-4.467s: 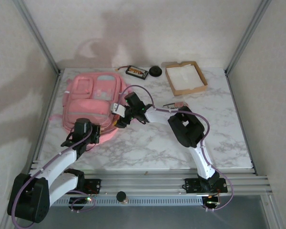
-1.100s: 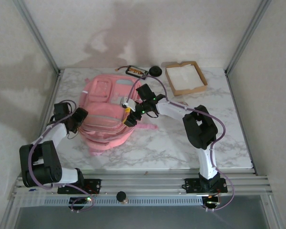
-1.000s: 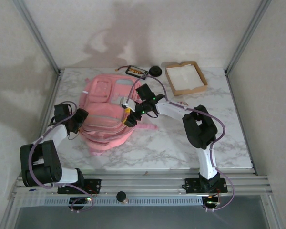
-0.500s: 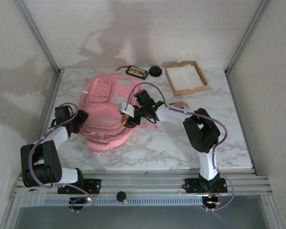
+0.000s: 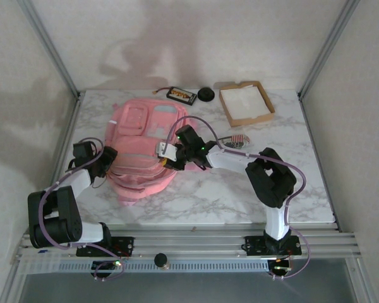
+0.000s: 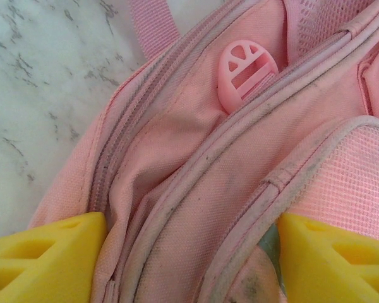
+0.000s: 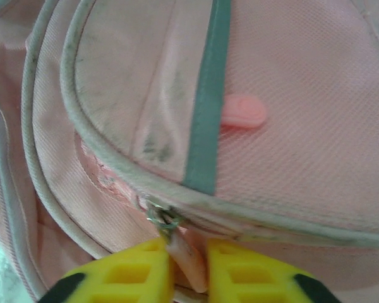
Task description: Pack books, pencil case, and school supplies into a backpack
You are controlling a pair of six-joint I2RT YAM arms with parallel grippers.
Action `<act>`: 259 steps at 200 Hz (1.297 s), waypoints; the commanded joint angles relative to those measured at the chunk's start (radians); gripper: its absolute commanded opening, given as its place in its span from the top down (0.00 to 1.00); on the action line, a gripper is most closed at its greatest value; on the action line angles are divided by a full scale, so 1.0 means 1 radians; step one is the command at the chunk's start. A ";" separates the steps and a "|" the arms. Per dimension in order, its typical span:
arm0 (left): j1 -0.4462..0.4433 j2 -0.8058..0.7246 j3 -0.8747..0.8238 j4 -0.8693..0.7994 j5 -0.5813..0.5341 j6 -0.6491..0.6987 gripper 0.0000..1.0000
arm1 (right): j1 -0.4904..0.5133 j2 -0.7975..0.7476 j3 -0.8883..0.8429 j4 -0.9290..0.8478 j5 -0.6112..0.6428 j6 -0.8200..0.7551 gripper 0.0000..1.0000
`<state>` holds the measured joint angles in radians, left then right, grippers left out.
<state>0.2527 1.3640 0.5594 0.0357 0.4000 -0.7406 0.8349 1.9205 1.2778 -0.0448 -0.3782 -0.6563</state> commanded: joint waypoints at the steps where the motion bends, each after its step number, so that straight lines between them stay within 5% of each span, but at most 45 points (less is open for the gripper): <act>1: -0.014 -0.023 -0.058 -0.043 0.083 -0.032 0.36 | 0.036 -0.065 -0.056 0.038 0.023 0.035 0.89; 31: -0.066 -0.081 -0.123 0.016 0.115 -0.112 0.36 | 0.069 -0.098 -0.058 0.016 0.026 0.126 1.00; 98: -0.238 -0.298 -0.193 0.033 0.039 -0.277 0.36 | 0.116 -0.102 0.039 -0.269 0.087 0.348 1.00; 140: -0.365 -0.342 -0.170 0.050 -0.026 -0.350 0.38 | 0.169 -0.082 0.106 -0.444 0.090 0.314 1.00; 168: -0.374 -0.342 -0.140 -0.010 -0.070 -0.346 0.43 | 0.068 -0.163 0.067 -0.390 -0.016 0.347 1.00; 193: -0.492 -0.356 -0.154 0.079 -0.163 -0.467 0.45 | 0.092 -0.140 0.138 -0.518 0.022 0.306 1.00; 219: -0.503 -0.375 -0.178 0.073 -0.225 -0.526 0.49 | 0.129 -0.116 0.161 -0.624 -0.019 0.273 1.00; 259: -0.608 -0.346 -0.153 0.141 -0.346 -0.584 0.52 | 0.187 -0.072 0.219 -0.581 -0.010 0.317 1.00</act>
<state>-0.2802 1.0042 0.3527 0.0151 0.0307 -1.2472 0.9577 1.8168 1.4334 -0.6987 -0.2417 -0.3508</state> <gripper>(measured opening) 0.480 0.042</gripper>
